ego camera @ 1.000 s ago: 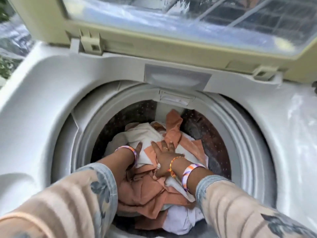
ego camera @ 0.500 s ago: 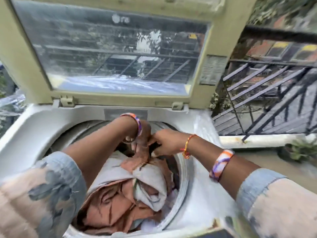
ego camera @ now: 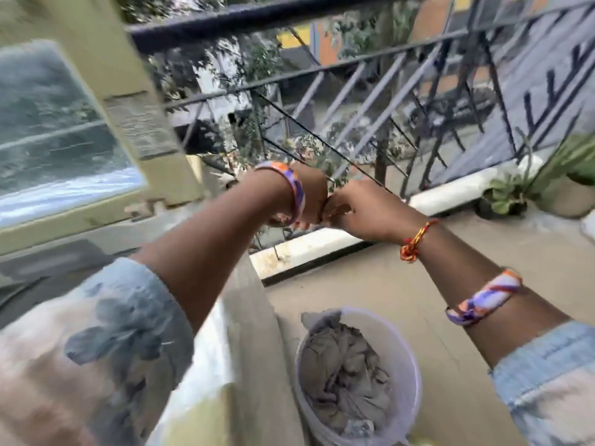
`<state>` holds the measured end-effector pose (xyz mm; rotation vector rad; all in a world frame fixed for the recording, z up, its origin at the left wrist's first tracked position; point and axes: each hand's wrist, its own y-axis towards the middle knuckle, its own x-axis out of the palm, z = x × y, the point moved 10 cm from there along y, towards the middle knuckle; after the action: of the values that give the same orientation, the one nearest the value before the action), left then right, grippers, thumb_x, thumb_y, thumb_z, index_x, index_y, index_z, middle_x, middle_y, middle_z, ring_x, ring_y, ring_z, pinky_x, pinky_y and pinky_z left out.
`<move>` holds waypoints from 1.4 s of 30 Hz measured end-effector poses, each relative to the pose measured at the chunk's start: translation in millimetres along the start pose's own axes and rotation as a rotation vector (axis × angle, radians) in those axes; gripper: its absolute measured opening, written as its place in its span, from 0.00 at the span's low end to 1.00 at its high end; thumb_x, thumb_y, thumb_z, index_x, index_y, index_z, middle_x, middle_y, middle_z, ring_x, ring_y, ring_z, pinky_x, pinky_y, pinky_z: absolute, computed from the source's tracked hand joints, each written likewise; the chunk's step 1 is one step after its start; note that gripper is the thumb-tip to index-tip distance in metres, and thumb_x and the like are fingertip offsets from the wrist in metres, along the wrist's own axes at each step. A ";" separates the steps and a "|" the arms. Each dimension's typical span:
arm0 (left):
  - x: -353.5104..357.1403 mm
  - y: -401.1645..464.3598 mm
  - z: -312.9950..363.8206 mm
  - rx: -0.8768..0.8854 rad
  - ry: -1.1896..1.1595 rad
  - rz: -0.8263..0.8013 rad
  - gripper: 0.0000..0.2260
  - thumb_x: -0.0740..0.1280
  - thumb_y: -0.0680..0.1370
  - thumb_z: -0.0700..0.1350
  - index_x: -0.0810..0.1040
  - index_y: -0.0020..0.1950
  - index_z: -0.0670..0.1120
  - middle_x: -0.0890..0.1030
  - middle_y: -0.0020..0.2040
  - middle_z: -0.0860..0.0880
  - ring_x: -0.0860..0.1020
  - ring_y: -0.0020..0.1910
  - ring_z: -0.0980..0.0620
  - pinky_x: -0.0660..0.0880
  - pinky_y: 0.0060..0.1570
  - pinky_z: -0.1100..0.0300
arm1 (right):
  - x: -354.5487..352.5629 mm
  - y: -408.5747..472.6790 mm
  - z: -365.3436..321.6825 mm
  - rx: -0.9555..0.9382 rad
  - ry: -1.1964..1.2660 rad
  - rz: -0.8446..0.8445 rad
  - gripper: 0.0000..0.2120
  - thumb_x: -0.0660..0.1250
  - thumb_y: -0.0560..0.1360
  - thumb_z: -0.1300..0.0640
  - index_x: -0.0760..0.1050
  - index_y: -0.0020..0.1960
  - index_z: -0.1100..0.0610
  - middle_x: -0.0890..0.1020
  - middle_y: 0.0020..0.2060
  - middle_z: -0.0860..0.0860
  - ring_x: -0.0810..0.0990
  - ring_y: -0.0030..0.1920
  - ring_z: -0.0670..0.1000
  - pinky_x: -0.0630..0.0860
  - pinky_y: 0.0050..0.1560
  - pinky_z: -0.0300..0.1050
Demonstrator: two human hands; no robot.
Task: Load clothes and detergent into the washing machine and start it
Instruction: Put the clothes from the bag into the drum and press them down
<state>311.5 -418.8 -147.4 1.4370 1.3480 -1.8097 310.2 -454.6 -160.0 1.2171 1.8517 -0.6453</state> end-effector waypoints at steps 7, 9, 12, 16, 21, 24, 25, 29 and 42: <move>206.8 97.4 100.1 0.080 -0.165 -0.327 0.17 0.63 0.77 0.45 0.74 0.64 0.41 0.76 0.63 0.40 0.74 0.63 0.44 0.68 0.59 0.59 | 138.8 -96.8 204.7 0.422 0.319 -0.072 0.10 0.67 0.69 0.66 0.81 0.49 0.63 0.84 0.50 0.57 0.81 0.53 0.55 0.76 0.52 0.44; 282.5 93.5 106.2 0.028 -0.225 -0.490 0.16 0.63 0.77 0.43 0.74 0.64 0.40 0.76 0.64 0.41 0.74 0.63 0.45 0.67 0.58 0.60 | 200.5 -135.7 233.2 0.517 0.404 -0.166 0.09 0.63 0.70 0.69 0.80 0.47 0.66 0.83 0.49 0.55 0.80 0.52 0.54 0.74 0.51 0.39; 385.4 72.4 107.3 -0.069 -0.262 -0.702 0.20 0.61 0.79 0.42 0.66 0.71 0.40 0.69 0.70 0.42 0.69 0.69 0.47 0.64 0.65 0.59 | 293.7 -189.9 263.5 0.656 0.489 -0.346 0.09 0.63 0.71 0.67 0.80 0.47 0.66 0.83 0.44 0.60 0.80 0.50 0.60 0.73 0.50 0.47; 480.9 57.2 80.4 -0.173 -0.099 -0.788 0.26 0.63 0.77 0.48 0.61 0.74 0.46 0.64 0.72 0.41 0.63 0.72 0.43 0.60 0.69 0.56 | 369.0 -222.8 277.4 0.719 0.549 -0.472 0.08 0.61 0.71 0.66 0.79 0.42 0.65 0.83 0.43 0.60 0.80 0.50 0.59 0.72 0.47 0.44; 524.3 95.1 60.6 -0.280 -0.149 -0.639 0.29 0.58 0.75 0.57 0.58 0.75 0.50 0.59 0.75 0.40 0.50 0.76 0.38 0.45 0.75 0.50 | 416.9 -223.1 290.2 0.722 0.546 -0.522 0.12 0.61 0.73 0.64 0.79 0.52 0.66 0.81 0.53 0.61 0.78 0.56 0.58 0.73 0.55 0.43; 561.6 123.0 38.0 -0.379 -0.249 -0.608 0.34 0.68 0.69 0.57 0.64 0.72 0.50 0.61 0.74 0.37 0.52 0.75 0.37 0.48 0.75 0.49 | 432.1 -221.8 301.7 0.771 0.579 -0.490 0.12 0.62 0.74 0.64 0.79 0.55 0.62 0.82 0.53 0.57 0.80 0.55 0.54 0.72 0.52 0.37; 578.4 122.0 34.5 -0.403 -0.265 -0.683 0.35 0.68 0.68 0.59 0.63 0.72 0.51 0.61 0.74 0.38 0.55 0.75 0.38 0.51 0.75 0.49 | 437.0 -221.9 303.6 0.777 0.582 -0.490 0.12 0.62 0.74 0.64 0.78 0.56 0.62 0.83 0.53 0.57 0.80 0.55 0.53 0.72 0.53 0.37; 597.9 116.5 25.7 -0.544 -0.364 -0.717 0.28 0.67 0.73 0.54 0.67 0.70 0.44 0.66 0.71 0.37 0.64 0.71 0.38 0.63 0.69 0.51 | 444.7 -224.8 308.9 0.786 0.579 -0.503 0.13 0.62 0.74 0.65 0.78 0.57 0.63 0.83 0.53 0.56 0.80 0.55 0.52 0.69 0.51 0.32; 527.2 63.6 15.0 -0.892 -1.083 -0.027 0.10 0.66 0.73 0.33 0.82 0.53 0.38 0.82 0.53 0.37 0.82 0.49 0.50 0.75 0.56 0.63 | 422.0 -179.1 263.5 0.656 0.576 -0.495 0.22 0.62 0.74 0.65 0.72 0.66 0.53 0.76 0.42 0.52 0.77 0.48 0.53 0.67 0.47 0.34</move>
<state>173.5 -348.6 -655.7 -0.0682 1.2285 -1.2944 150.5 -517.5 -660.1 1.4593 2.5772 -1.3650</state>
